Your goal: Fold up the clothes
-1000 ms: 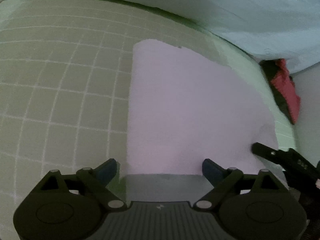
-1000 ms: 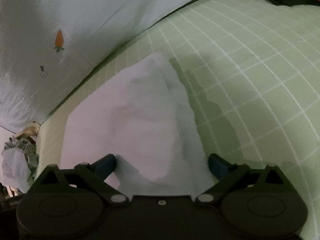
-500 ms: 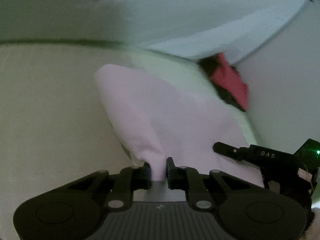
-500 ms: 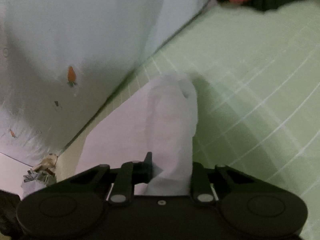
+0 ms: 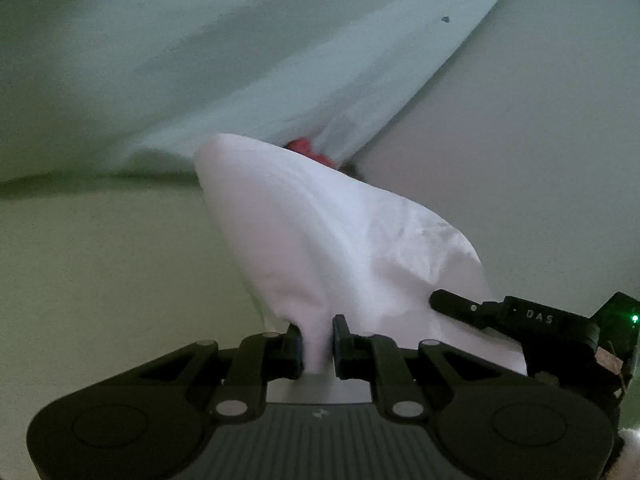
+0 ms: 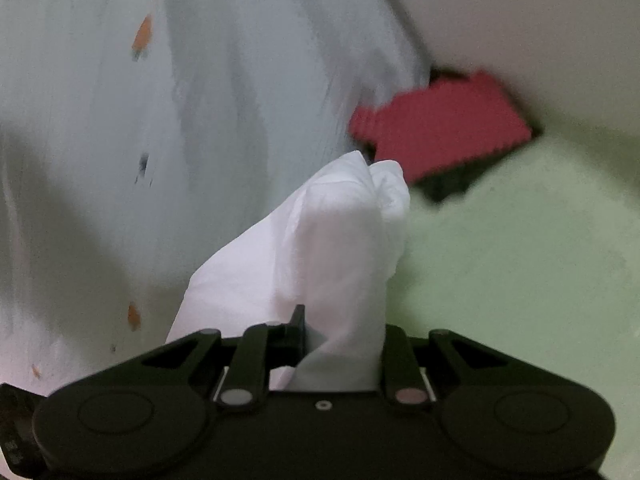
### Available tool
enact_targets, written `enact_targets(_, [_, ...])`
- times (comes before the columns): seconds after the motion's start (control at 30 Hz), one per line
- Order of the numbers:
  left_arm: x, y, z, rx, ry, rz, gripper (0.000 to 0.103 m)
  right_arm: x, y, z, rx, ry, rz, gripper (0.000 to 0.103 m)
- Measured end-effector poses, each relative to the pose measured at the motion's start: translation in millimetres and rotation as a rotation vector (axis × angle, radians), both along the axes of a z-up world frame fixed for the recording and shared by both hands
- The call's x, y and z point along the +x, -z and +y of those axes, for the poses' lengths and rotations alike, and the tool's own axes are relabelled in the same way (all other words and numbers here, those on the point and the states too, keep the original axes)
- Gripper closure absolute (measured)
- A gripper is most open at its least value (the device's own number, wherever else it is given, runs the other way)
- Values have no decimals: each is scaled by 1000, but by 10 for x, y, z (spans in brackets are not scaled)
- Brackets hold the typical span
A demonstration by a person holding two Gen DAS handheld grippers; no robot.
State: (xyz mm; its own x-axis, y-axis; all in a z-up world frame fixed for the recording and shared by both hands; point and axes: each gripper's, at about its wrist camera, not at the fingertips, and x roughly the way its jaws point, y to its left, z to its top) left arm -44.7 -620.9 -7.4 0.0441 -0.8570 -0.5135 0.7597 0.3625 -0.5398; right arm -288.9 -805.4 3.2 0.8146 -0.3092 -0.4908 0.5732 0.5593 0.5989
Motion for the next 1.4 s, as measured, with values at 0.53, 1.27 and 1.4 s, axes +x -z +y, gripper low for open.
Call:
enact_targets(0.53, [484,136,-2949,190,-170,-136,50,1116,-326,-2914,-403,58,269,33])
enact_targets(1.27, [-718,-69,-1269,110,-185,-334,0,103,-68,-837,-465,138,380,0])
enact_targets(1.4, [-1129,-127,-989,115,-148,-377,0,-242,-95,-400,-479,155,379,0])
